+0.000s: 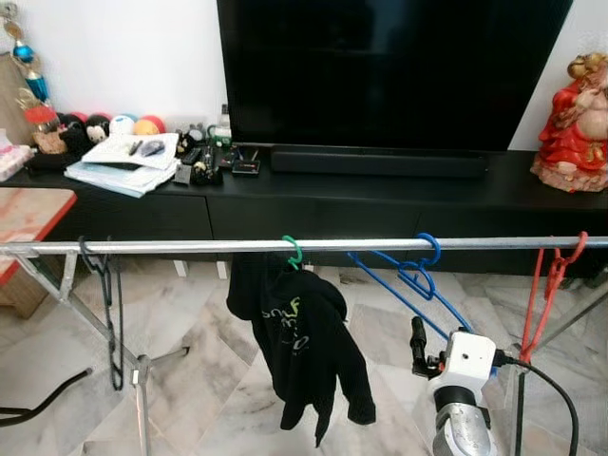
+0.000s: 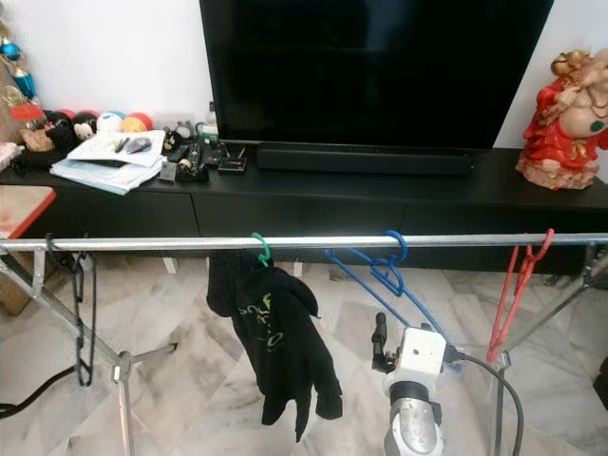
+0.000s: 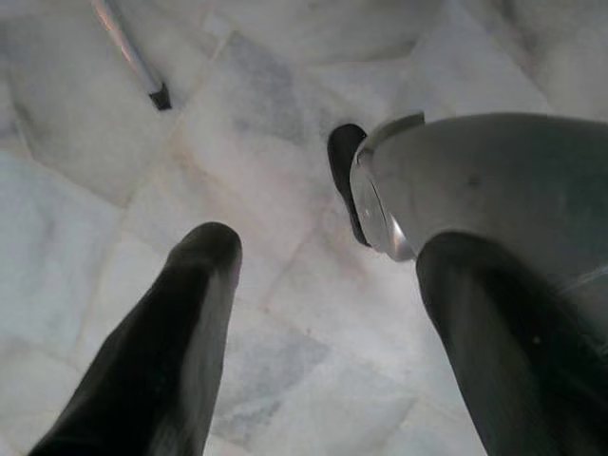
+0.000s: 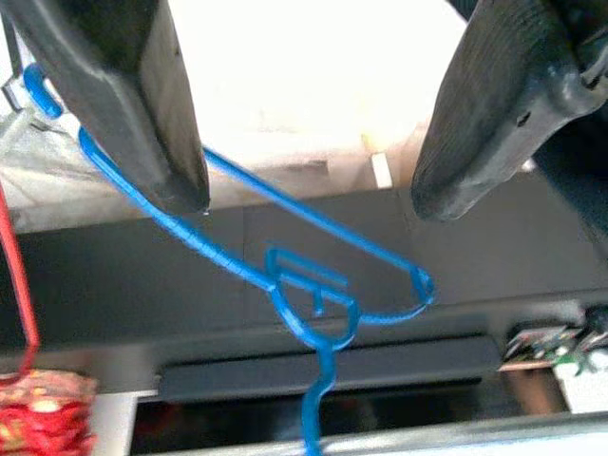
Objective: Hang hanger
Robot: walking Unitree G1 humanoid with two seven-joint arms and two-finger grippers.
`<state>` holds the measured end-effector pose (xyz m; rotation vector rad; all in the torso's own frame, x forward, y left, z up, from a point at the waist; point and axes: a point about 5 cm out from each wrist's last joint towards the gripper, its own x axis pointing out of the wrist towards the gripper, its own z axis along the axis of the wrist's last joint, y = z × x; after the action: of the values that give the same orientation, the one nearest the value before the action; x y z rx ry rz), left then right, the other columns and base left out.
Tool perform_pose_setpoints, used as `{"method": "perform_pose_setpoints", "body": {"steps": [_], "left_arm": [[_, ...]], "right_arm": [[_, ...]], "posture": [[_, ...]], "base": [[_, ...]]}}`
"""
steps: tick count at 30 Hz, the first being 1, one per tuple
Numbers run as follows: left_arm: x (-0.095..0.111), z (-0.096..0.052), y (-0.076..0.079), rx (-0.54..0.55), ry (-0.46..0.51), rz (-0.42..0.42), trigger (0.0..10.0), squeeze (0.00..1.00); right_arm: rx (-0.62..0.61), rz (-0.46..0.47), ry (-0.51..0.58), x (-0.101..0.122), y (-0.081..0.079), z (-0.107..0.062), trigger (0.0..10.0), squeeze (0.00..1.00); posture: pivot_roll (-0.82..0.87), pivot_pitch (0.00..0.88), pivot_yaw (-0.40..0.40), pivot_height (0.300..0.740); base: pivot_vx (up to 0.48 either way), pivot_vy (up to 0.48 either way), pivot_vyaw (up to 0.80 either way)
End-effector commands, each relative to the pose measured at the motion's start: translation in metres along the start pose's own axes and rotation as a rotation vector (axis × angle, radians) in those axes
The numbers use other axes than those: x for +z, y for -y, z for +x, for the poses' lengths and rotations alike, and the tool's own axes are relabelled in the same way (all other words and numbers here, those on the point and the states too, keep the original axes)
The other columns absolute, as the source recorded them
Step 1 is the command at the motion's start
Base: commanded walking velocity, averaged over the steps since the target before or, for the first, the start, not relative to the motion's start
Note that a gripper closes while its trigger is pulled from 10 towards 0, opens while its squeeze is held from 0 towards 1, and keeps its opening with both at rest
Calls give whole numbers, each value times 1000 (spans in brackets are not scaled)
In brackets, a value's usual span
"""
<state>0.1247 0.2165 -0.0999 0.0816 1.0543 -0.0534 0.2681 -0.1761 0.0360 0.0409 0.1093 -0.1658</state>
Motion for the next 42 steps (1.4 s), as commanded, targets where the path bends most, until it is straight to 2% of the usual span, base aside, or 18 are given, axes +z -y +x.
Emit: {"method": "perform_pose_setpoints", "body": {"steps": [1,29,40,42], "left_arm": [[-11,-1,8,-20,-43,-8,10000,0],[-11,-1,10,-23,-41,-10,10000,0],[-12,-1,10,-24,-42,-14,10000,0],[-11,-1,11,-25,-39,-14,10000,0]], "right_arm": [[5,0,20,7,-1,5,10000,0],[-1,-6,16,7,1,5,10000,0],[-9,11,-5,5,1,5,10000,0],[-8,22,-17,3,1,6,10000,0]], "posture": [[72,4,2,740],[69,6,-2,740],[69,6,-2,740],[69,0,-1,740]], "base": [[-274,0,0],[-274,0,0],[0,0,0],[0,0,-800]]}}
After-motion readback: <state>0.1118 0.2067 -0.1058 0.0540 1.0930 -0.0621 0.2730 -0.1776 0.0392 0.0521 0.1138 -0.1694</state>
